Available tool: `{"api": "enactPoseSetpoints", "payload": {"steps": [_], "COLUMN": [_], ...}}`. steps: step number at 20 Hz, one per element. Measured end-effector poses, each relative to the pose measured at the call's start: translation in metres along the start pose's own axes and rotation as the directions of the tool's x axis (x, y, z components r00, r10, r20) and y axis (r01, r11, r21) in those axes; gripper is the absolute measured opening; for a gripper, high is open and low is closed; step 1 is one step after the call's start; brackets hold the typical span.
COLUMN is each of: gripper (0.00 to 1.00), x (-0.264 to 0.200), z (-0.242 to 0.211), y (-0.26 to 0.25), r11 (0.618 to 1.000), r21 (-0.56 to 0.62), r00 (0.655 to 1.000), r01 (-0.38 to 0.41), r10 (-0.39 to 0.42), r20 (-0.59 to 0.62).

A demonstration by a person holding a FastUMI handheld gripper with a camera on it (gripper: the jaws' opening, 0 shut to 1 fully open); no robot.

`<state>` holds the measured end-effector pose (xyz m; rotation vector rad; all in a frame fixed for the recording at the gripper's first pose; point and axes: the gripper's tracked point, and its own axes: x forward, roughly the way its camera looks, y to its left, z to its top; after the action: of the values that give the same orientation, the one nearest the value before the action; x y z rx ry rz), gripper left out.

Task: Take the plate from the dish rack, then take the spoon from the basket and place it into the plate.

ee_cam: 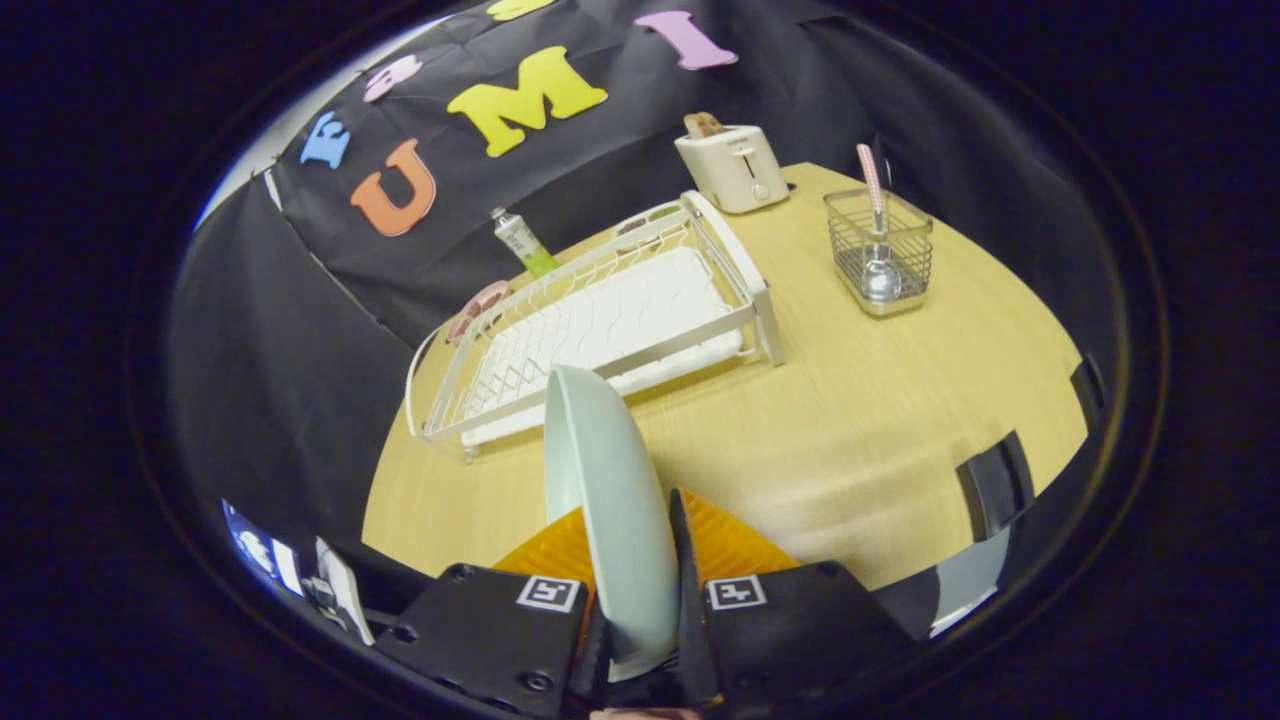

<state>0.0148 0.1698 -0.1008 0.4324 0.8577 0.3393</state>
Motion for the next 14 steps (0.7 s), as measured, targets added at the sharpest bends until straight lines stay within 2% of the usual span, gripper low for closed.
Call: {"api": "enactPoseSetpoints", "payload": {"steps": [3,5,8,12,14], "gripper": [0.35,0.34,0.34,0.44,0.47], "x": [0.011,0.017,0.017,0.024,0.029], "z": [-0.012,-0.009,-0.001,0.010,0.012], "y": [-0.013,-0.018,-0.020,-0.023,-0.022], "r11": [0.988,0.980,0.985,0.995,0.995], "r21": [0.143,0.187,0.156,0.087,0.083], "r00": [0.998,0.997,0.997,0.997,0.996], "r01": [-0.056,-0.073,-0.074,-0.043,-0.052], "r10": [0.059,0.077,0.071,0.036,0.045], "r20": [-0.017,-0.015,0.022,0.073,0.080]}}
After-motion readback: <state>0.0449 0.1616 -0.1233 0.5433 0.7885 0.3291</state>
